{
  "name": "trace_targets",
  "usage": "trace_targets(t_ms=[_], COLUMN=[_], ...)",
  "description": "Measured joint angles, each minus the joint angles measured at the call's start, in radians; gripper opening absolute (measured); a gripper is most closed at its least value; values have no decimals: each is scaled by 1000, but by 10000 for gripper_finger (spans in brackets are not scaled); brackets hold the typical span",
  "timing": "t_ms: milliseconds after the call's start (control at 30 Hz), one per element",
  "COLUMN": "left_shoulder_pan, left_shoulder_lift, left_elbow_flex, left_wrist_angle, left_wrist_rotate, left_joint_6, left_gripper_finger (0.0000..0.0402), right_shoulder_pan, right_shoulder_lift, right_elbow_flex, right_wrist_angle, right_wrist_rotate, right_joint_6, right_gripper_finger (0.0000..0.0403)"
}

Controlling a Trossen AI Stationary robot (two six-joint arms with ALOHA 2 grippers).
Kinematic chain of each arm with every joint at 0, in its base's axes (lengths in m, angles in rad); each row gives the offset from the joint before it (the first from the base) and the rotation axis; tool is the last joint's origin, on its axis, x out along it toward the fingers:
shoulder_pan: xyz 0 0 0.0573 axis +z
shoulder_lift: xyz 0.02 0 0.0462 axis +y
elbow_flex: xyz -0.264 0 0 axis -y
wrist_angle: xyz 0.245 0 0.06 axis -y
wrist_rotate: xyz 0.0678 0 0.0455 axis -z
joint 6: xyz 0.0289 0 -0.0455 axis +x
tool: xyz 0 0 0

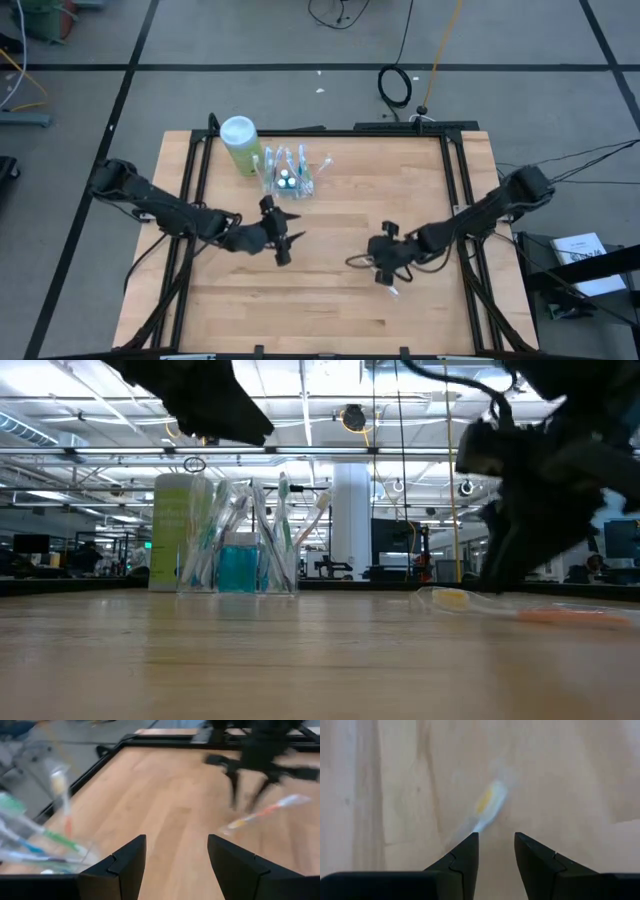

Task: Pick & Place toothbrushing station
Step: Put the orange toothbrush into the transparent organizer

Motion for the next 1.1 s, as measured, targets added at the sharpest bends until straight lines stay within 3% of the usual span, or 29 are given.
trace_targets(t_ms=[200,367,767,1100], left_shoulder_pan=[48,52,52,52], left_shoulder_lift=[0,0,0,0], left_elbow_flex=[-1,-1,-1,-2], left_wrist_angle=[-9,-8,-8,-16], left_wrist_rotate=[0,-1,0,25], left_joint_6=[-73,-71,-66,-67], left_gripper_finger=[218,218,218,218], right_shoulder_pan=[1,-17,-21,13], right_shoulder_lift=[119,142,-58,104], right_elbow_flex=[5,4,1,-23], right_wrist_angle=[47,123,150,200], right_wrist_rotate=[4,3,-4,27], right_joint_6=[85,92,1,173], right_gripper_finger=[116,116,116,116])
